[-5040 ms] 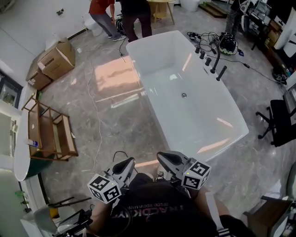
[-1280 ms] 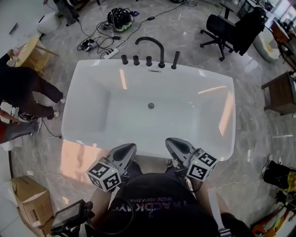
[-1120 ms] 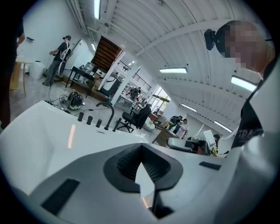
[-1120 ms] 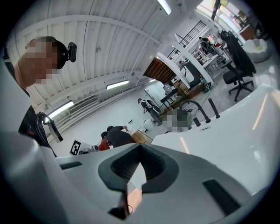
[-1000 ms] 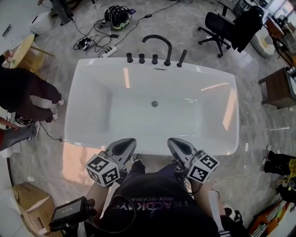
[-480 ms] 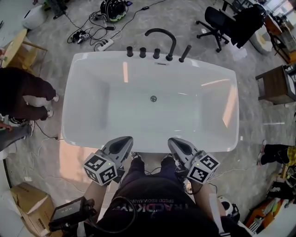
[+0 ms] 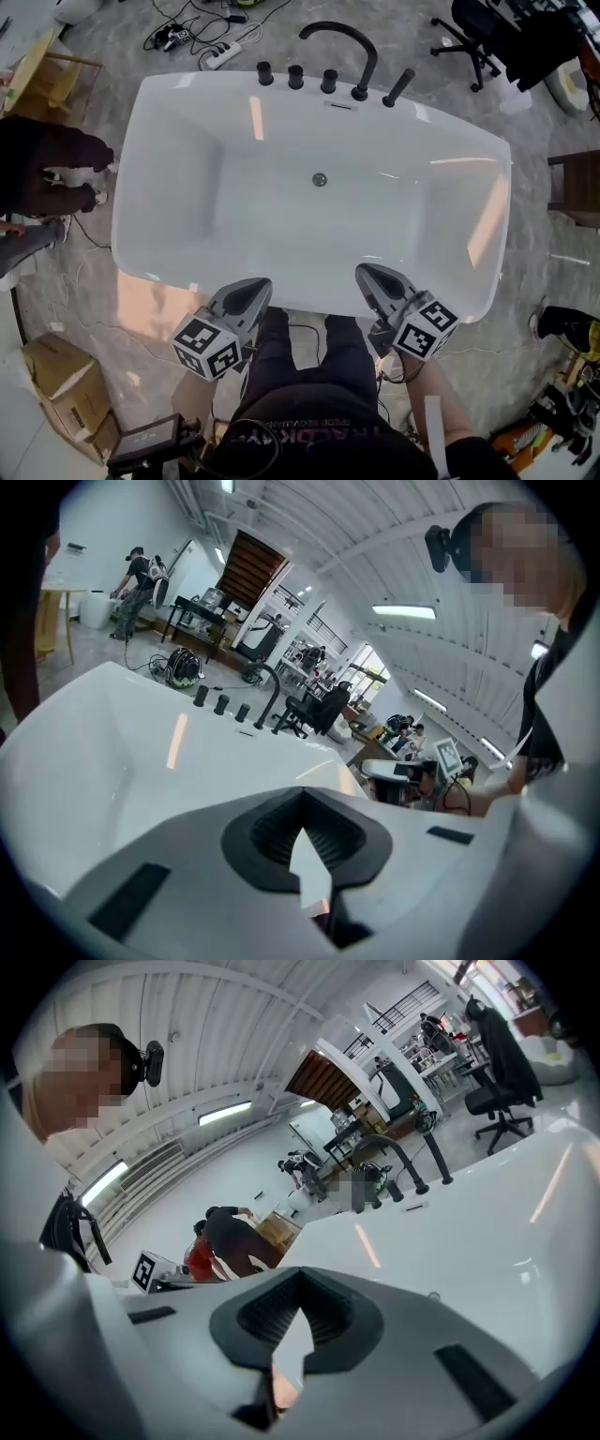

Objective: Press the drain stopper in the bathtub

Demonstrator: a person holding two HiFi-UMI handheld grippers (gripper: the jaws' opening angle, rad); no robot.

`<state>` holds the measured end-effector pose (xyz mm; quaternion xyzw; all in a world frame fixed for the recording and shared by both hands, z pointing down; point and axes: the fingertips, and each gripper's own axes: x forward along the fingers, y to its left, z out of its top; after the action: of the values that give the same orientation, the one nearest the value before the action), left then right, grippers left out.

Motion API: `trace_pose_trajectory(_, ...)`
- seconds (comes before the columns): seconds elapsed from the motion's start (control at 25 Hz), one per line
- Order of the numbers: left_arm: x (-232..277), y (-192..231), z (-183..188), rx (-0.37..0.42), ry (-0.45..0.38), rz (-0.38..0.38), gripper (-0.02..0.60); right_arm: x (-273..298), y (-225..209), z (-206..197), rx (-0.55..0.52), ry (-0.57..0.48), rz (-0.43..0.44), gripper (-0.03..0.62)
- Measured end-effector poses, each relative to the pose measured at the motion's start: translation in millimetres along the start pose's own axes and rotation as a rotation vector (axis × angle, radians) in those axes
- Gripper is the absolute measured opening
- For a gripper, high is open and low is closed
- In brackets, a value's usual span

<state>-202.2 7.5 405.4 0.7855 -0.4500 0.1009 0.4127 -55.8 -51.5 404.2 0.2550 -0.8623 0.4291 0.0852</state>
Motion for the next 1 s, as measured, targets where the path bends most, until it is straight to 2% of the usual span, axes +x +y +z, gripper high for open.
trace_pose_trajectory(0.24, 29.9, 21.2, -19.3, 0.019, 0.034, 0.024, 0.008, 25.1, -60.9, -5.7, -0.043, 0.073, -0.027, 0.015)
trace_pose_trajectory(0.44, 68.7, 53.5, -34.4, 0.012, 0.04, 0.008, 0.008, 61.2, -134.5, -16.1, -0.072, 0.153, -0.108, 0.015)
trace_pose_trajectory(0.64, 105.6, 83.3, -59.7, -0.035, 0.021, -0.025, 0.008, 109.6, -208.4, -29.3, -0.078, 0.215, -0.166, 0.015)
trace_pose_trajectory(1.0, 136.3, 138.0, -87.8, -0.04, -0.042, -0.028, 0.008, 202.9, -316.9, -61.3, -0.088, 0.269, -0.263, 0.015)
